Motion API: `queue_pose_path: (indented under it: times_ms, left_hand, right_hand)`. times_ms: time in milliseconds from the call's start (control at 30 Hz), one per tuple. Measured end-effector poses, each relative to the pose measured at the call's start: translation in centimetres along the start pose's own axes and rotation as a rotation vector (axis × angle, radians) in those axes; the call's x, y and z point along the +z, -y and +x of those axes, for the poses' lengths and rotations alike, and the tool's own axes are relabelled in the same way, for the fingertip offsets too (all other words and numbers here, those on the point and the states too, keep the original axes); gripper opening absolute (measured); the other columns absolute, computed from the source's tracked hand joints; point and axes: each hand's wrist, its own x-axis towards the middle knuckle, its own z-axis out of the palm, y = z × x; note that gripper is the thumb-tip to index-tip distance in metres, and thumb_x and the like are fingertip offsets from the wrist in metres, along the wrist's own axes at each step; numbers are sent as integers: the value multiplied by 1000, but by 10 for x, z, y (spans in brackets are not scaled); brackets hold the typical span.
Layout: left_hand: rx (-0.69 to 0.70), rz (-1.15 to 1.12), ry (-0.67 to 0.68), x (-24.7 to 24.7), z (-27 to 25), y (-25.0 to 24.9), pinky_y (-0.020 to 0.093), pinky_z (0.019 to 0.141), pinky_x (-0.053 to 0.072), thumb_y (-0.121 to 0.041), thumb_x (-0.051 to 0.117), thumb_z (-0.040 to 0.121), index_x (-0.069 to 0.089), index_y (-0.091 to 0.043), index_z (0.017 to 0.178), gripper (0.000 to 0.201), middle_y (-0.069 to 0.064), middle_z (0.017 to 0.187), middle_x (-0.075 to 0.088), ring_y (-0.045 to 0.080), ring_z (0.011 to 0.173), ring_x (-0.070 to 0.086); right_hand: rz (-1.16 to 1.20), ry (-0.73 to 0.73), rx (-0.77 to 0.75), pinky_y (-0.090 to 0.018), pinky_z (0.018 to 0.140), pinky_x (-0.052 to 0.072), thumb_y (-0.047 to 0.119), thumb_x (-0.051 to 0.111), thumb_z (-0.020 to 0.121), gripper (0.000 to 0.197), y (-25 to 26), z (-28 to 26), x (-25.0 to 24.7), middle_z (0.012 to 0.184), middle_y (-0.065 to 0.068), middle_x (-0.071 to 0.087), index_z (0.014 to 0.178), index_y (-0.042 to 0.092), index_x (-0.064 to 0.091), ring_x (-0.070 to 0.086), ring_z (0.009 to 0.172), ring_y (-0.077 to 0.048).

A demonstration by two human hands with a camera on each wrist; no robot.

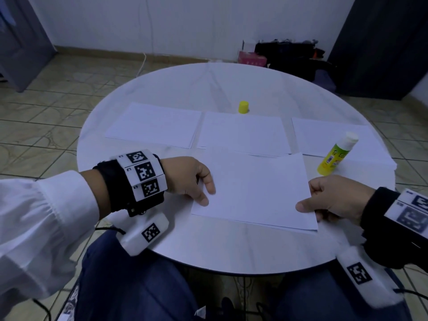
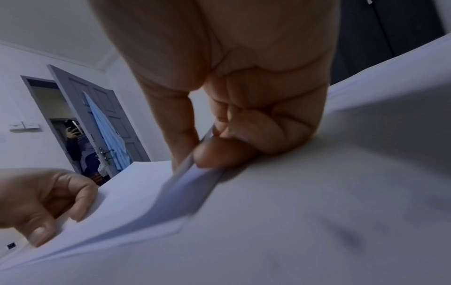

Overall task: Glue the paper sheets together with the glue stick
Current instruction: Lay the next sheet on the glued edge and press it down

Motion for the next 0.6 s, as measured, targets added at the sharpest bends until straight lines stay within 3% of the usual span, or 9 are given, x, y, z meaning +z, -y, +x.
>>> queue_pose_path:
  times_ms: [100,300,600]
  left_hand:
    - [0,-1,10,0,0,0,14,52,33,-28,80,75,64,-36,82,19,-19,41,48,-5,43,44]
    - [-5,-9,2,-1,0,1,12,53,34,-27,80,75,65,-36,81,18,-18,43,50,-5,44,44]
    - [-5,-11,-5,-1,-2,0,12,52,34,-26,80,75,66,-35,81,18,-13,50,49,-4,44,44]
  right_hand:
    - [-6,-6,0,-19,39,29,6,75,75,24,-1,1,1,49,-13,57,79,2,51,41,45,-20]
    - [-22,-24,-13,-19,38,31,7,75,76,26,-1,2,2,49,-12,57,69,5,50,42,44,-19]
    - [-33,-24,-16,-19,39,31,9,76,75,24,-2,3,2,50,-12,59,74,3,52,42,44,-20]
